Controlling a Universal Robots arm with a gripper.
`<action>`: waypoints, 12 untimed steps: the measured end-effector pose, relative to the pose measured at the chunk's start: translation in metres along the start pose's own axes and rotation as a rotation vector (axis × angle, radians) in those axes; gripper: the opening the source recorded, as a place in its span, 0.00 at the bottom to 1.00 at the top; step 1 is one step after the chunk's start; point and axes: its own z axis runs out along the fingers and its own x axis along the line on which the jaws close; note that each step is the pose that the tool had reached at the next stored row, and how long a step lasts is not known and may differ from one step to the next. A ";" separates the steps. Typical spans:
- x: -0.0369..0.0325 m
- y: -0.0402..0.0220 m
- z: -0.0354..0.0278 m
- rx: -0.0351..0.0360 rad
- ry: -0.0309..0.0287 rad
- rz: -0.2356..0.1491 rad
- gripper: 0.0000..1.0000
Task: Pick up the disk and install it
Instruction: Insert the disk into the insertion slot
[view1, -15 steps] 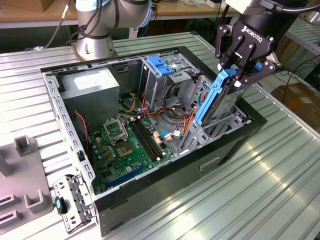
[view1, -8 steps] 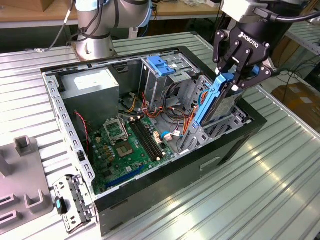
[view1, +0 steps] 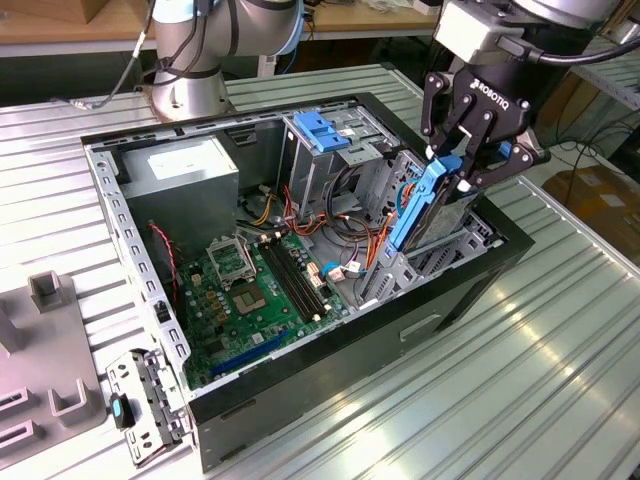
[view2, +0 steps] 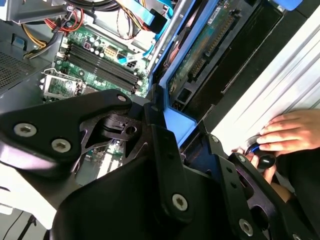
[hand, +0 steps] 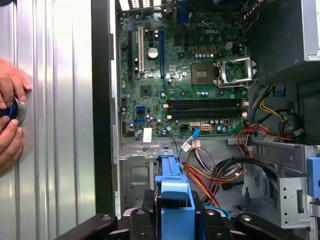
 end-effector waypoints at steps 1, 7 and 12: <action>0.0000 -0.0001 0.0016 -0.0003 0.0000 0.000 0.37; -0.0001 -0.0004 0.0109 -0.0017 0.0002 0.000 0.37; -0.0001 -0.0007 0.0173 -0.0033 0.0003 0.000 0.37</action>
